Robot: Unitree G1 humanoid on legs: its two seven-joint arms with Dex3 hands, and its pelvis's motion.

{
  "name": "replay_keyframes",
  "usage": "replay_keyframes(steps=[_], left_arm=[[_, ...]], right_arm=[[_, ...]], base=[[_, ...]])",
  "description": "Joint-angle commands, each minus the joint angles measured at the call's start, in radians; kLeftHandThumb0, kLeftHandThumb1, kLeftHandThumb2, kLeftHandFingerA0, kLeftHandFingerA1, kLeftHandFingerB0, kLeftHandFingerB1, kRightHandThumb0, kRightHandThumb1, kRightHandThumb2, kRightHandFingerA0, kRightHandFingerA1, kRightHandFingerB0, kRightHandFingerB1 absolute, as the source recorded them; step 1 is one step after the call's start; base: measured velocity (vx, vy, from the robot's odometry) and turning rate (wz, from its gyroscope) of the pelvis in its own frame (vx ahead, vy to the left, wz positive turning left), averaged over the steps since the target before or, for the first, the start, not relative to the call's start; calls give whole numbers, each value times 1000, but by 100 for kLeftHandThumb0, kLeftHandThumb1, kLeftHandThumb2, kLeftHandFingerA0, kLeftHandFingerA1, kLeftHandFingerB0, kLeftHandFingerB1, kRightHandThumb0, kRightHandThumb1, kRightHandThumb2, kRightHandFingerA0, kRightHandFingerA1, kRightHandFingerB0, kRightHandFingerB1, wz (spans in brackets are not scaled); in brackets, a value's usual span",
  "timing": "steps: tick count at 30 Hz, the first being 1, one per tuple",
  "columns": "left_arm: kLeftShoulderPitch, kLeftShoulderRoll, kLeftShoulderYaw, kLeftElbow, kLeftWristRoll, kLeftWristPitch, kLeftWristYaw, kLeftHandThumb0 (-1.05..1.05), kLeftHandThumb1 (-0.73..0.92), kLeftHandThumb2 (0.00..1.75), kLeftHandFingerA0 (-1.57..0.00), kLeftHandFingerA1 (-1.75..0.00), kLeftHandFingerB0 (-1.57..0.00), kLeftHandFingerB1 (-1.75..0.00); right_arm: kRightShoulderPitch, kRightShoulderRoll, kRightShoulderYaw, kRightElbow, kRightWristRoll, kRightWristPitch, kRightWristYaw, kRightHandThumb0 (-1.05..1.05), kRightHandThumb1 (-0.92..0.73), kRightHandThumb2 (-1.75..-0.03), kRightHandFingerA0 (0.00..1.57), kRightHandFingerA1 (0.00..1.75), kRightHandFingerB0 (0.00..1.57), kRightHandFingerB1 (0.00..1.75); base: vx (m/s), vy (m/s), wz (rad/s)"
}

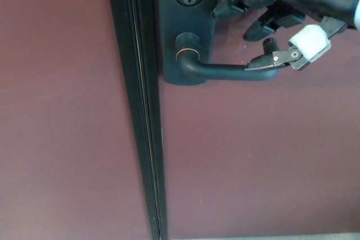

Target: The robot walks towards the door handle and put its right hand on it and twist the handle

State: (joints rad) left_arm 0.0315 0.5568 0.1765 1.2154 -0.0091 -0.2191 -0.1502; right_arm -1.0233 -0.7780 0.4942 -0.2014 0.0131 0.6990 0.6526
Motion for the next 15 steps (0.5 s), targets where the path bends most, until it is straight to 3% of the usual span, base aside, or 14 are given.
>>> replay_keyframes(steps=[1, 15], left_arm=[[10, 13, -13, -10, 17, 4, -8, -7, 69, 59, -51, -46, -40, -40], [1, 14, -8, 17, 13, -1, -6, -7, 69, 59, -50, -46, -40, -40]], right_arm=[[-13, 11, 21, 0, -75, 2, 56, -57, -53, -57, 43, 38, 34, 32], [-16, 57, 59, 23, -142, 11, 138, -55, -53, -57, 43, 38, 35, 33]], base=[[0, 0, 0], [0, 0, 0]])
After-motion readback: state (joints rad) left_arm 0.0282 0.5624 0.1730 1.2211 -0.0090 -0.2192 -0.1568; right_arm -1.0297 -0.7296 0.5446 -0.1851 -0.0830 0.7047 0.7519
